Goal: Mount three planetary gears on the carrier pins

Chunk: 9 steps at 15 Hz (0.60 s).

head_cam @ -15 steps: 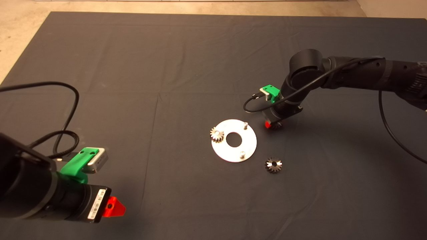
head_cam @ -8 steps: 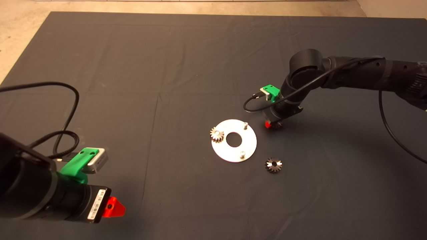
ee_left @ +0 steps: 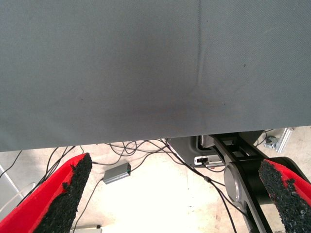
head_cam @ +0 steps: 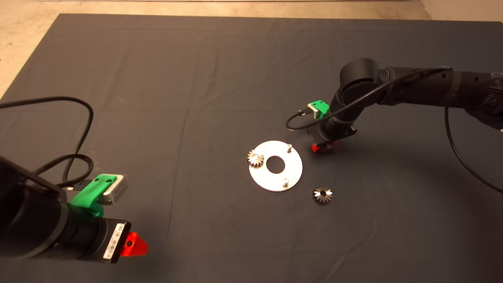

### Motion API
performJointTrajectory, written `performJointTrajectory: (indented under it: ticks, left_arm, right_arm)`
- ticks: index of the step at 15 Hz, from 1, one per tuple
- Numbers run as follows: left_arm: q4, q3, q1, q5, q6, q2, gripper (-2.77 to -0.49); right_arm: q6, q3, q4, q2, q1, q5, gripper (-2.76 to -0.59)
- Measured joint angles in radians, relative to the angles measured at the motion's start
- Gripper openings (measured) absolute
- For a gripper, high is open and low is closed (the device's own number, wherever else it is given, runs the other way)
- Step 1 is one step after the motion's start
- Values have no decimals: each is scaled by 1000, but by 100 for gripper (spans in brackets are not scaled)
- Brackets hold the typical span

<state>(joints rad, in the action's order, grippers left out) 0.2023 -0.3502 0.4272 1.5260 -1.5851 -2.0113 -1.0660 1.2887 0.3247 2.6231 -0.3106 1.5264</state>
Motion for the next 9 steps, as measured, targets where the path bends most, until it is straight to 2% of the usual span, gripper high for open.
performJointTrajectory:
  ticks: [6,9]
  left_arm:
    - [-1,4,0,0,0,-2,-78]
    - [-1,4,0,0,0,-2,-78]
  right_arm:
    - [-26,-7,-58,32,-50,-1,-227]
    - [-29,-7,-71,46,-76,2,-227]
